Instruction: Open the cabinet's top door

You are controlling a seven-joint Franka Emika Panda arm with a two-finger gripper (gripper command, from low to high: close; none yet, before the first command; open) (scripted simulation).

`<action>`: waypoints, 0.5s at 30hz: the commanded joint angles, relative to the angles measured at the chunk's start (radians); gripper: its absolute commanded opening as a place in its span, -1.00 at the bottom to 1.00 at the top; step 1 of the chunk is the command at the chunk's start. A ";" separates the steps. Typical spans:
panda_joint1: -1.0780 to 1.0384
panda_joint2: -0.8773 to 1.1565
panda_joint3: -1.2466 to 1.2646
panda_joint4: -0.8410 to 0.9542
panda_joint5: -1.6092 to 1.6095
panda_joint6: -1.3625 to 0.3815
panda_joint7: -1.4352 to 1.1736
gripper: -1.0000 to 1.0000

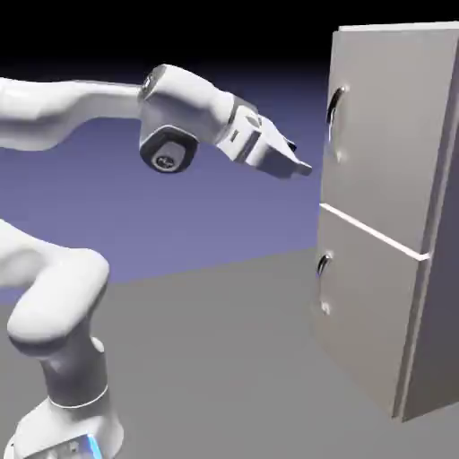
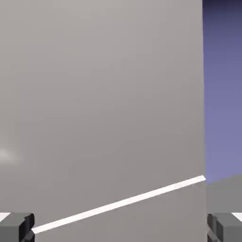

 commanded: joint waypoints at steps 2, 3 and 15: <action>-0.053 -0.042 0.039 0.014 0.087 -0.026 -0.034 0.00; -0.080 -0.063 0.058 0.022 0.131 -0.038 -0.051 0.00; -0.400 -0.313 0.291 0.108 0.653 -0.191 -0.253 0.00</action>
